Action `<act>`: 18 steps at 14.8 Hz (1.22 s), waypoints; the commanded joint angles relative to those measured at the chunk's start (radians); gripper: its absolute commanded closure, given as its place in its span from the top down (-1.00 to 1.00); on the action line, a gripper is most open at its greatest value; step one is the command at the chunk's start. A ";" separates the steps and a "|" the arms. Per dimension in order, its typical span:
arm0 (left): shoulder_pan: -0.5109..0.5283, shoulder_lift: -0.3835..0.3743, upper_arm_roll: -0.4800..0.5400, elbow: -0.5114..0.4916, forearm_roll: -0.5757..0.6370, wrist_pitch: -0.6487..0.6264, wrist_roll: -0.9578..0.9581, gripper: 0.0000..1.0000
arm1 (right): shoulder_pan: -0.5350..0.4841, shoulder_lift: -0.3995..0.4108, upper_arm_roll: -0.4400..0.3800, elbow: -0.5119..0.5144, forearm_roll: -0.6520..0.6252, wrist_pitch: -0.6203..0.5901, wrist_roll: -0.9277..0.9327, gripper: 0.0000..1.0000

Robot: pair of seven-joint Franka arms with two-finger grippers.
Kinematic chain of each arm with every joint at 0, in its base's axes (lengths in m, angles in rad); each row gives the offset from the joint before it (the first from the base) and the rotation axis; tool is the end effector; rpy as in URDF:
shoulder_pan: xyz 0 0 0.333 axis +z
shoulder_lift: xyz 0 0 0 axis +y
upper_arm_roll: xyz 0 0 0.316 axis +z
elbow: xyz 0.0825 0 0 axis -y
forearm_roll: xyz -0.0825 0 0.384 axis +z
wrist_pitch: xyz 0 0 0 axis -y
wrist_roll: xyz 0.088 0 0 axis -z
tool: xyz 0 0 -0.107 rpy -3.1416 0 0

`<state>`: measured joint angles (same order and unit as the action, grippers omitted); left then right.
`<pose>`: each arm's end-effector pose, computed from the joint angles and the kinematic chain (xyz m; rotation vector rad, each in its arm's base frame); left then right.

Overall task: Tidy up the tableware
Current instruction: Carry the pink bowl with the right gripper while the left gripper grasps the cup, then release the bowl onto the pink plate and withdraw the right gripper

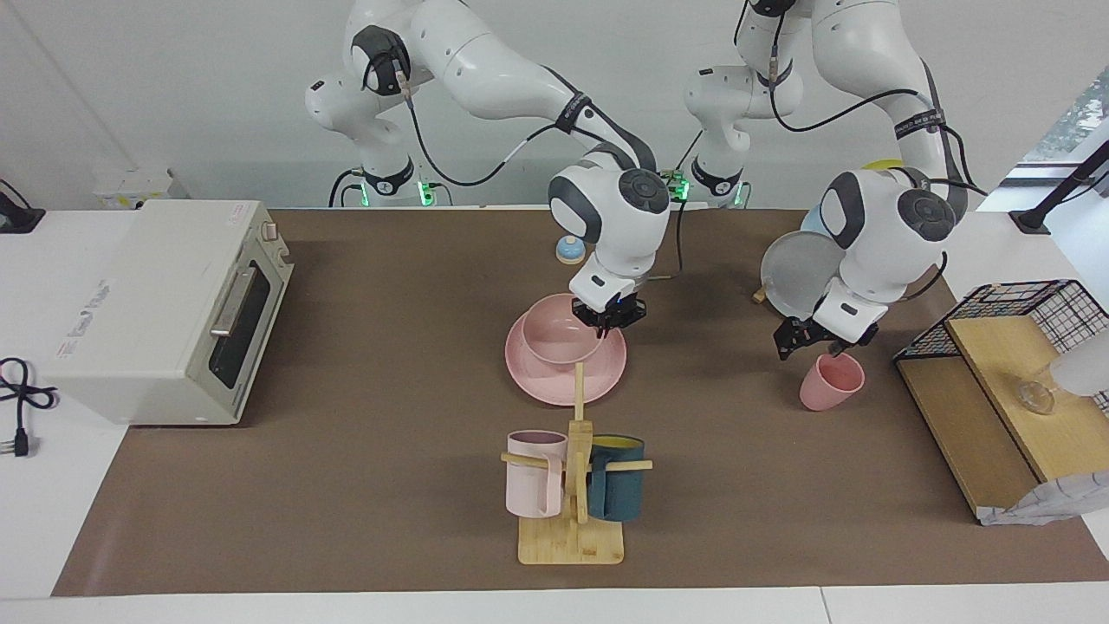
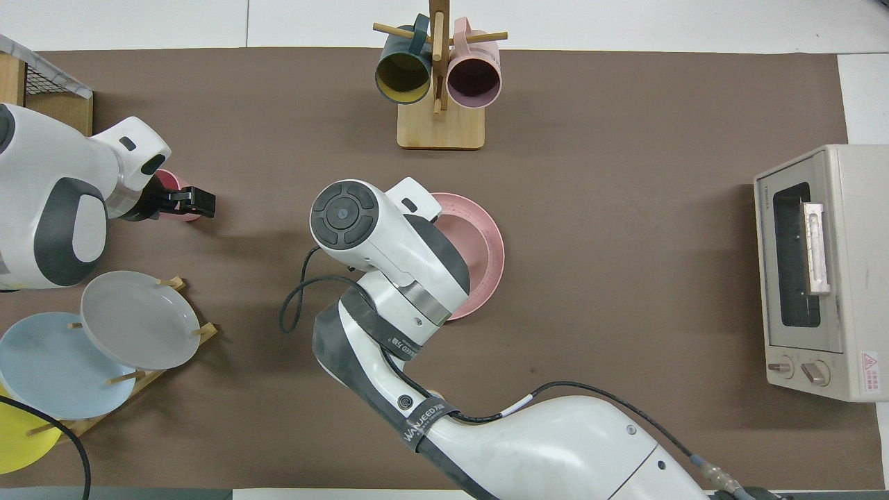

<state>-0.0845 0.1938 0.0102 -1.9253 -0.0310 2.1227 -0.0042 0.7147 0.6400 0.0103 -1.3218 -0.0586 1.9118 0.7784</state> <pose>0.5991 -0.0462 0.3908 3.1159 -0.0843 0.0041 0.5457 0.4757 0.3560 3.0716 -0.0527 -0.0051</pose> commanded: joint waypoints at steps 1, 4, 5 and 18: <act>0.006 0.019 0.004 0.052 -0.006 -0.062 0.026 0.94 | -0.021 -0.016 0.004 0.018 -0.012 -0.004 0.015 -0.29; 0.006 0.039 0.004 0.106 -0.006 -0.107 0.024 1.00 | -0.096 -0.066 0.002 0.045 -0.012 -0.068 -0.052 0.18; 0.006 0.045 0.004 0.117 -0.004 -0.104 0.026 1.00 | -0.124 -0.086 0.002 0.046 -0.009 -0.074 -0.094 0.29; 0.006 0.098 0.005 0.088 -0.003 -0.021 0.024 -0.83 | -0.547 -0.419 -0.012 -0.048 0.005 -0.419 -0.596 1.00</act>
<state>-0.0839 0.3009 0.0134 -1.8255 -0.0310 2.0880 0.0024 0.2027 0.3186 -0.0063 -1.2870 -0.0623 1.5074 0.2259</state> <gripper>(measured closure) 0.335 0.000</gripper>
